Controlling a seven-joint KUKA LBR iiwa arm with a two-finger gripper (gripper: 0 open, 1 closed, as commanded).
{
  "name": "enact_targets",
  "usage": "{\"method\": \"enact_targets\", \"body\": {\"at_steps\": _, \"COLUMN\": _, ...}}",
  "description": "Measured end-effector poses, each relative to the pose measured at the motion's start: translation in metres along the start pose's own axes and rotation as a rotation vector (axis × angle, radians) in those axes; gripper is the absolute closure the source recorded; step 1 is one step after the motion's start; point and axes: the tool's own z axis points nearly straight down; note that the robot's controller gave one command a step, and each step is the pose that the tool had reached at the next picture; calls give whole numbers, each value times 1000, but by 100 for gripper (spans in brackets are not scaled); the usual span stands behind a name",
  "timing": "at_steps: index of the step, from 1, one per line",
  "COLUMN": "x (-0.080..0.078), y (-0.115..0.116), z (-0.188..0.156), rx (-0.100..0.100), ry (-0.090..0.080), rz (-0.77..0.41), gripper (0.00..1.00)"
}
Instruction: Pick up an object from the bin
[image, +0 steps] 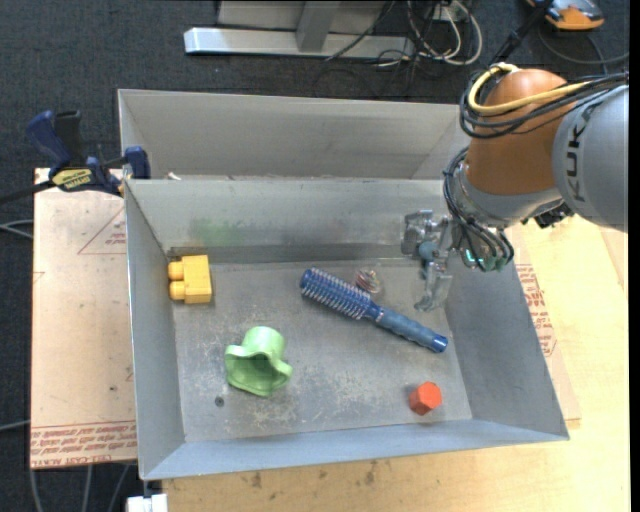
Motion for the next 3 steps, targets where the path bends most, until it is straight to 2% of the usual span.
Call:
{"method": "enact_targets", "body": {"at_steps": 1, "x": 38, "y": 17, "z": 92, "rx": -2, "ry": 3, "rz": 106, "gripper": 0}}
{"method": "enact_targets", "body": {"at_steps": 2, "x": 35, "y": 16, "z": 88, "rx": 0, "ry": -7, "rz": 105, "gripper": 100}}
{"method": "enact_targets", "body": {"at_steps": 3, "x": 55, "y": 23, "z": -71, "rx": 0, "ry": -15, "rz": 122, "gripper": 100}}
